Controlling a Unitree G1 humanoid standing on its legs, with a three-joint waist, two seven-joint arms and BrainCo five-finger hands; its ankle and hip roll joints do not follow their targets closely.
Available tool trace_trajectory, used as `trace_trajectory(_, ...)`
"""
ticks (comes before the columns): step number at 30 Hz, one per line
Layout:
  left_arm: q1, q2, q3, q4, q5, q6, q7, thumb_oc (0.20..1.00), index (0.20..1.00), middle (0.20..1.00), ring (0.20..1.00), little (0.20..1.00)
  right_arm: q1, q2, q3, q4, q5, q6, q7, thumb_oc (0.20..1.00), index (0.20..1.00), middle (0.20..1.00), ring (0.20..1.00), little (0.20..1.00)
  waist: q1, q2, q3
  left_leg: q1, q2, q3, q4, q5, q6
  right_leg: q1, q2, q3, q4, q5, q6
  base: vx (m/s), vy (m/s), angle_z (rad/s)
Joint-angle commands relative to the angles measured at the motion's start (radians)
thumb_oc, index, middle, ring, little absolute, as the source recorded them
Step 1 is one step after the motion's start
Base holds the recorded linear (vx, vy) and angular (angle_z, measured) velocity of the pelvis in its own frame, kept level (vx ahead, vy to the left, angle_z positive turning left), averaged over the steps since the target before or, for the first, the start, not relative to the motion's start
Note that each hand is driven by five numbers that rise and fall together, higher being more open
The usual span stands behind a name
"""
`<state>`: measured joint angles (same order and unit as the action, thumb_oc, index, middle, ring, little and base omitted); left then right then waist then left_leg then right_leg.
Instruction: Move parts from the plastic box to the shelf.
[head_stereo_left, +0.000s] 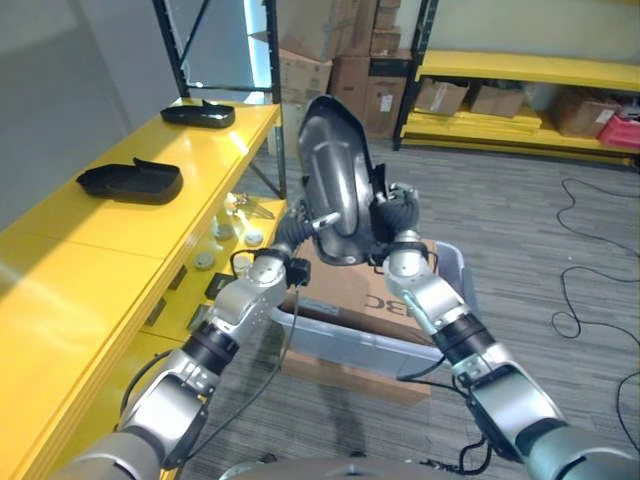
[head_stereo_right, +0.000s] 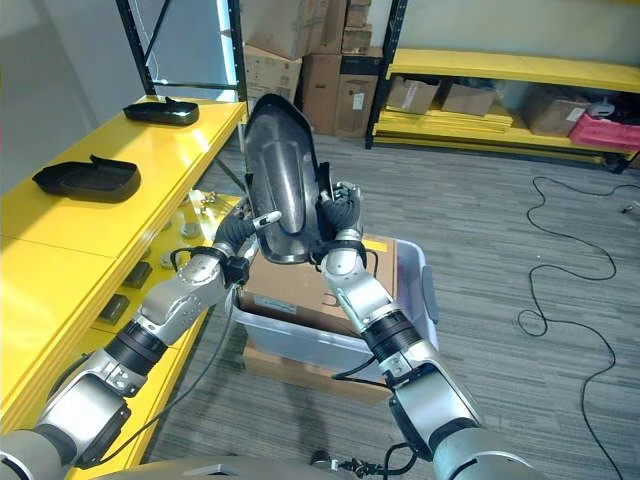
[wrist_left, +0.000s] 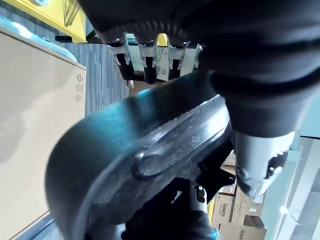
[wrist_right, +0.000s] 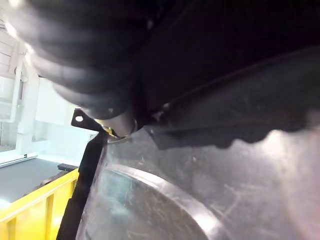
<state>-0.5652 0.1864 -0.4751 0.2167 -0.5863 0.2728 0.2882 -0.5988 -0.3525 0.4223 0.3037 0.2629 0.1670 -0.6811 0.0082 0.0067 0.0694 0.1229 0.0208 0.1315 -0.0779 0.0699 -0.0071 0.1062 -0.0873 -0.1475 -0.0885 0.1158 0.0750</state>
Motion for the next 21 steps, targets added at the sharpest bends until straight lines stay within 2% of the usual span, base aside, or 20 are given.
trace_trajectory(1,-0.161,-0.069,-0.080,0.083,0.036,-0.075,-0.036,1.000,1.000,1.000,1.000,1.000,-0.133,0.026,-0.023,0.046,0.011,-0.105,-0.016,0.200,0.200,0.200,0.200,0.200,0.024,-0.009,-0.053,0.010,0.061,-0.076,0.004,-0.030,-0.018,0.016,-0.071,-0.024,0.001,-0.021,0.075,0.00,0.000,0.00)
trace_trajectory(7,-0.182,-0.087,-0.110,0.057,0.040,-0.056,0.009,1.000,1.000,1.000,1.000,1.000,-0.145,0.055,-0.005,0.030,0.007,-0.068,-0.018,0.200,0.200,0.200,0.200,0.200,0.014,-0.009,-0.056,0.012,0.060,-0.071,0.005,-0.032,-0.018,0.015,-0.070,-0.014,0.001,-0.022,0.073,0.00,0.000,0.00)
trace_trajectory(8,-0.186,-0.084,-0.114,0.061,0.042,-0.058,0.006,0.683,0.683,0.683,0.683,0.683,-0.148,0.056,-0.002,0.027,0.009,-0.063,-0.017,0.200,0.200,0.200,0.200,0.200,0.012,-0.009,-0.056,0.012,0.061,-0.069,0.007,-0.033,-0.018,0.015,-0.069,-0.012,0.001,-0.023,0.073,0.00,0.000,0.00)
trace_trajectory(9,-0.188,-0.083,-0.114,0.064,0.042,-0.065,0.007,0.250,0.250,0.250,0.250,0.250,-0.150,0.055,-0.001,0.025,0.011,-0.058,-0.016,0.200,0.200,0.200,0.200,0.200,0.011,-0.009,-0.056,0.013,0.061,-0.068,0.008,-0.034,-0.018,0.015,-0.069,-0.011,0.001,-0.022,0.073,0.00,0.000,0.00)
trace_trajectory(10,-0.190,-0.082,-0.114,0.064,0.040,-0.068,0.008,0.200,0.200,0.200,0.200,0.200,-0.152,0.054,-0.001,0.022,0.014,-0.054,-0.016,0.200,0.200,0.200,0.200,0.200,0.011,-0.009,-0.056,0.013,0.061,-0.068,0.008,-0.034,-0.018,0.016,-0.069,-0.011,0.001,-0.023,0.072,0.00,0.000,0.00)
trace_trajectory(21,-0.191,-0.060,-0.116,0.025,0.104,-0.061,0.008,0.200,0.200,0.200,0.200,0.200,-0.140,0.061,0.007,0.003,0.013,-0.031,-0.017,0.200,0.200,0.200,0.200,0.200,0.012,-0.007,-0.056,0.017,0.060,-0.069,0.002,-0.034,-0.016,0.016,-0.067,-0.009,0.001,-0.025,0.071,0.00,0.000,0.00)
